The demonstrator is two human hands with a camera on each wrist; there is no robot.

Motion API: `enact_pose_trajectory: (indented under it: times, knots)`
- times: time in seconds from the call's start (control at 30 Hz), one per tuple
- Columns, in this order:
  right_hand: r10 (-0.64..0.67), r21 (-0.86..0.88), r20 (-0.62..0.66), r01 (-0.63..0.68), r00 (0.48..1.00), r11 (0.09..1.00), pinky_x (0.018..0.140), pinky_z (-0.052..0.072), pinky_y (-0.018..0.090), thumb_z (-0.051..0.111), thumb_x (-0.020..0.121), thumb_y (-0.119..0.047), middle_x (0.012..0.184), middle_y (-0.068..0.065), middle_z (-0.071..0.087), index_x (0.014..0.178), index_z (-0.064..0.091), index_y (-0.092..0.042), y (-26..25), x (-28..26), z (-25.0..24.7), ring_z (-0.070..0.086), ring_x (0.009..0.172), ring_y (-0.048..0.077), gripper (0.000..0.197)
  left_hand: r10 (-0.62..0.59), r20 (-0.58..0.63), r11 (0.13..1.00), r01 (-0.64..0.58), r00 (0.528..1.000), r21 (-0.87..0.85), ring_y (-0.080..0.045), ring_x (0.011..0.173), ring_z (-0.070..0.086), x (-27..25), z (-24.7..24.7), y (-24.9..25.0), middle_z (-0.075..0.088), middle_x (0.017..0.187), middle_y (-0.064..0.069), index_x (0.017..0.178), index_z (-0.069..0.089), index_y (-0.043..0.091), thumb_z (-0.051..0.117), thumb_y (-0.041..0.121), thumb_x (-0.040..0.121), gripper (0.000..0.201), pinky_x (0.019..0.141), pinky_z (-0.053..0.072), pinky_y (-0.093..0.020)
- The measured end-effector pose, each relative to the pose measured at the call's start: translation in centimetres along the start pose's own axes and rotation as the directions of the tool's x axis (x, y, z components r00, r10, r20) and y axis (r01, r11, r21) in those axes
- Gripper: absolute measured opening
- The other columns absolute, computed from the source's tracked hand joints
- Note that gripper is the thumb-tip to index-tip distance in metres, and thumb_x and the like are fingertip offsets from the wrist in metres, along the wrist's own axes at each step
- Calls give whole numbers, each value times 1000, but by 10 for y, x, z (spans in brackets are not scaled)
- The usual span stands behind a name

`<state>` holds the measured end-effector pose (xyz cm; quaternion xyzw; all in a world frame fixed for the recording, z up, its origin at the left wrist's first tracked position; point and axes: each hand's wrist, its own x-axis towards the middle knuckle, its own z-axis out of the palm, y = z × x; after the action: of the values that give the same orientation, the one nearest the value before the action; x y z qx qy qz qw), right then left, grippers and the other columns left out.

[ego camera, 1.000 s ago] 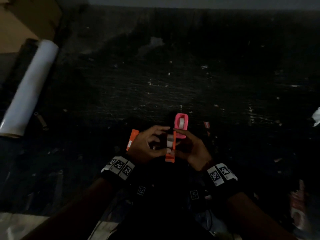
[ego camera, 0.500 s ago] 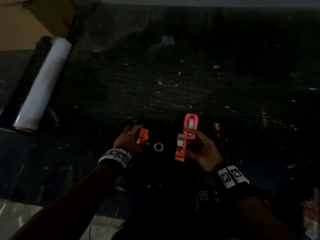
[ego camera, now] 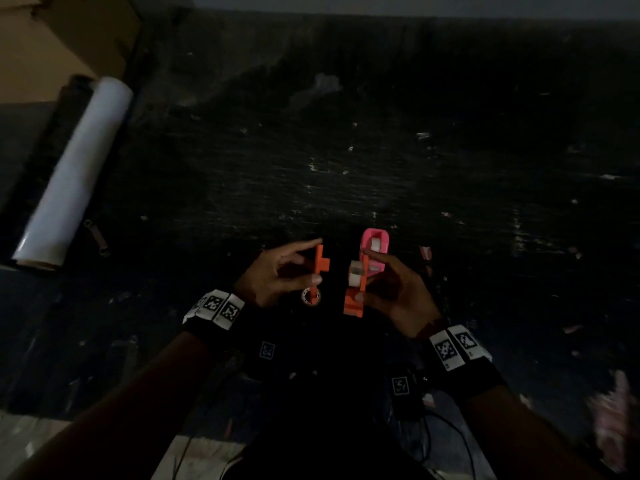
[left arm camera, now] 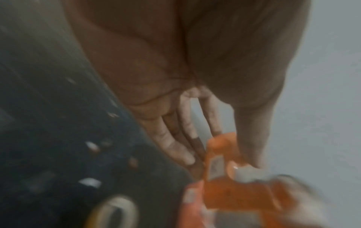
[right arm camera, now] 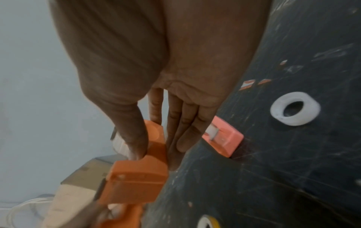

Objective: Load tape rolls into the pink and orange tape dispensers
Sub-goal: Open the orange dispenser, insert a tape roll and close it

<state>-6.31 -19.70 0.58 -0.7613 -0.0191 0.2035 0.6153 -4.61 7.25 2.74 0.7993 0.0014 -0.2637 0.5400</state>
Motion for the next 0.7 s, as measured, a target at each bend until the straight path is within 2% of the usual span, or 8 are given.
enact_pose_trajectory:
  times: [0.1,0.2,0.37,0.5,0.57,0.7]
  knots:
    - [-12,18,24,12,1000,1000,97,53,51,84,76,-11,104,6,75,137,51,-37,-6,2,0,71,102,20,74,69,37,997,-67,997,-48,-3,113,66,-7,10,17,72,116,-7,143,52,33,77,19,86,64,89,44,-5]
    - [-10,37,47,8,999,999,97,53,52,83,77,-8,100,8,77,138,50,-35,-10,2,1,72,102,19,75,89,57,994,-85,994,-62,7,111,63,-8,17,24,71,117,-8,145,50,26,75,14,87,65,86,42,0]
    - [-2,81,51,-2,999,997,96,53,53,80,77,-2,99,10,77,140,49,-28,-16,-1,-1,72,100,22,75,108,63,992,-104,992,-68,-1,117,63,-7,20,23,71,123,-6,144,50,31,76,20,87,64,91,42,-3]
    - [6,94,68,-13,998,995,97,54,50,79,78,0,99,10,77,141,49,-26,-19,-4,-4,72,100,20,74,124,47,990,-120,991,-78,-6,116,65,-7,23,22,72,113,-8,144,51,30,77,19,86,64,93,45,-9]
    - [14,97,74,-21,997,995,96,54,50,79,78,0,102,10,77,140,49,-27,-20,-4,-4,72,102,21,74,131,35,989,-128,991,-80,-6,113,67,-6,24,21,72,111,-10,144,51,29,77,17,86,64,90,46,-8]
    - [23,107,76,-31,997,994,98,52,54,80,78,-4,104,7,77,138,51,-34,-19,-3,-5,71,104,20,73,135,19,988,-133,991,-73,-4,113,66,-4,24,21,74,110,-5,143,52,32,77,20,86,64,90,47,-9]
